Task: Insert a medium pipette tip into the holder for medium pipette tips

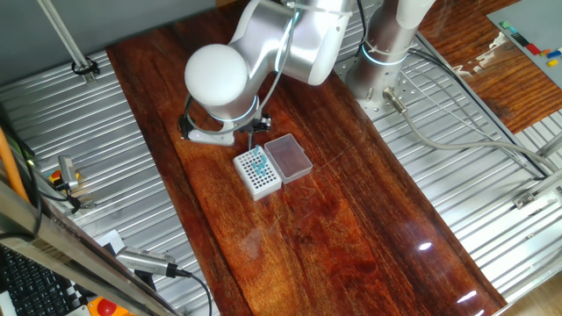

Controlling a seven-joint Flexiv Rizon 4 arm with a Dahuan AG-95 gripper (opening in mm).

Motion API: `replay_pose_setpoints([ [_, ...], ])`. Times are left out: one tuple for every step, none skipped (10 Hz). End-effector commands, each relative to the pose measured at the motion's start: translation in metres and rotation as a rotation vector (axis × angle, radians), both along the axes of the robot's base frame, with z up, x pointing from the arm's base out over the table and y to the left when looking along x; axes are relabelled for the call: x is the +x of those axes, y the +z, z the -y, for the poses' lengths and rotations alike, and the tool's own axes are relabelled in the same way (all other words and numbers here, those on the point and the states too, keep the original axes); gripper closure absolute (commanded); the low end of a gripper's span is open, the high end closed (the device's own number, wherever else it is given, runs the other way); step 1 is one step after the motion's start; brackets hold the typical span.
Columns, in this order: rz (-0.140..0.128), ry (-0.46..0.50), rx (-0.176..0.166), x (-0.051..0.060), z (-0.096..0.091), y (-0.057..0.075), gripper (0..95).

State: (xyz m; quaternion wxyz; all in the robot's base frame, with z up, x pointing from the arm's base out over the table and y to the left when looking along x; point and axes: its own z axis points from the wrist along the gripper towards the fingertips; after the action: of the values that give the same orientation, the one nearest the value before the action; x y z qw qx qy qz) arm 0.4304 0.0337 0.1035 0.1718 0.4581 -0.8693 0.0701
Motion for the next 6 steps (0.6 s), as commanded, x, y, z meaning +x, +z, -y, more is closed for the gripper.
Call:
replay_pose_setpoints([
  [-0.002,0.002,-0.002,-0.0005,-0.0008,0.0003,95.0],
  [-0.007,0.005,-0.008,-0.0004,-0.001,0.0002,95.0],
  [-0.013,0.008,-0.017,-0.0002,-0.002,-0.0002,95.0],
  [-0.015,0.011,-0.023,0.0001,-0.0033,-0.0007,95.0],
  [-0.017,0.015,-0.031,0.0005,-0.0057,-0.0016,95.0],
  [-0.021,0.021,-0.04,0.001,-0.0079,-0.0026,95.0],
])
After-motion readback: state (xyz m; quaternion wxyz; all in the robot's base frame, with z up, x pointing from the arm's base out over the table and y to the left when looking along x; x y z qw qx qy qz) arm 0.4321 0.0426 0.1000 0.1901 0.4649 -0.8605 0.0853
